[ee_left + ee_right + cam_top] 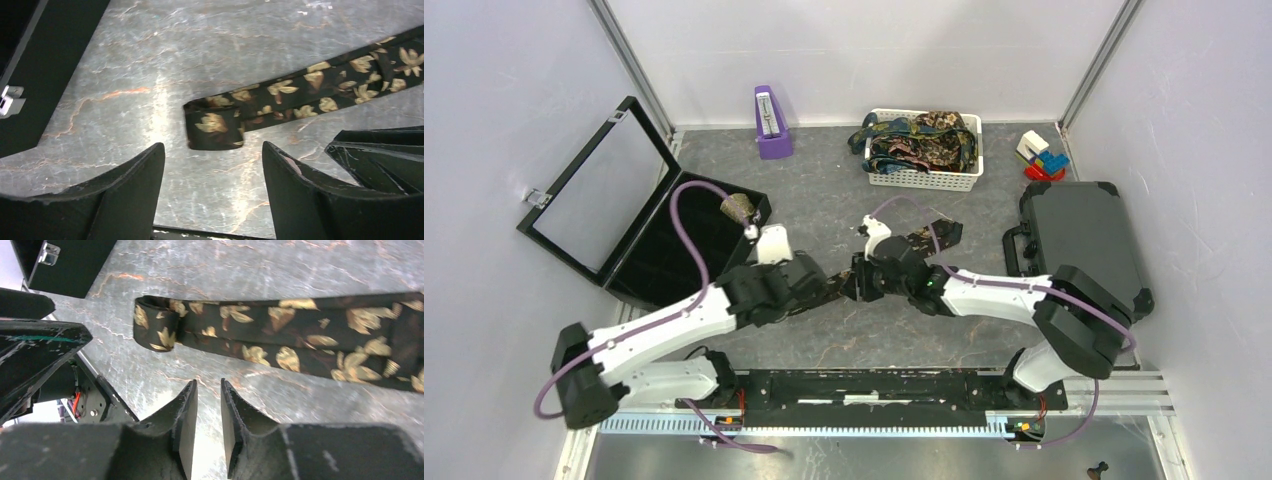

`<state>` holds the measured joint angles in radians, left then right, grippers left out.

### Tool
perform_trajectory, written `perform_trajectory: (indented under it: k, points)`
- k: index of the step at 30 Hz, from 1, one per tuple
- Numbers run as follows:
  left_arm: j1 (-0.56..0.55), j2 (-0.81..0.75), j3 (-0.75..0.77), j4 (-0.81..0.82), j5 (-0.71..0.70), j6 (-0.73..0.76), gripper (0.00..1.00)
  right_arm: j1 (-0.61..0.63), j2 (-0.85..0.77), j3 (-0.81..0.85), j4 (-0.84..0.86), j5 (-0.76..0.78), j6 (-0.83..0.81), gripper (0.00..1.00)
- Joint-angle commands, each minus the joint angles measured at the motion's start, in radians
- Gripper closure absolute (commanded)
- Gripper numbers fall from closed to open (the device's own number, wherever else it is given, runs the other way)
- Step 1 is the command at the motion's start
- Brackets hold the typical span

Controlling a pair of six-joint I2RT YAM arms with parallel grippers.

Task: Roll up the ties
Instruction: Roll the tie at the center of the board.

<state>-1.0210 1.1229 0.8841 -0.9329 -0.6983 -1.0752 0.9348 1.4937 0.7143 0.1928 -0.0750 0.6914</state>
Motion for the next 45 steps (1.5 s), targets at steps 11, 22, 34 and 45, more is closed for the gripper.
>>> perform_trajectory:
  k: [11, 22, 34, 45]
  points:
    - [0.228, -0.390, -0.302, 0.144, 0.241, 0.104, 0.16, 0.093, 0.254, 0.238, 0.073, -0.067, 0.073, 0.51]
    - [0.243, -0.409, -0.330, 0.157, 0.258, 0.103, 0.17, 0.105, 0.342, 0.296, 0.089, -0.084, 0.096, 0.52]
    - [0.246, -0.439, -0.356, 0.158, 0.261, 0.093, 0.18, 0.109, 0.386, 0.318, 0.107, -0.098, 0.100, 0.61]
    - [0.248, -0.450, -0.401, 0.184, 0.263, 0.066, 0.21, 0.096, 0.411, 0.354, 0.074, -0.083, 0.076, 0.66]
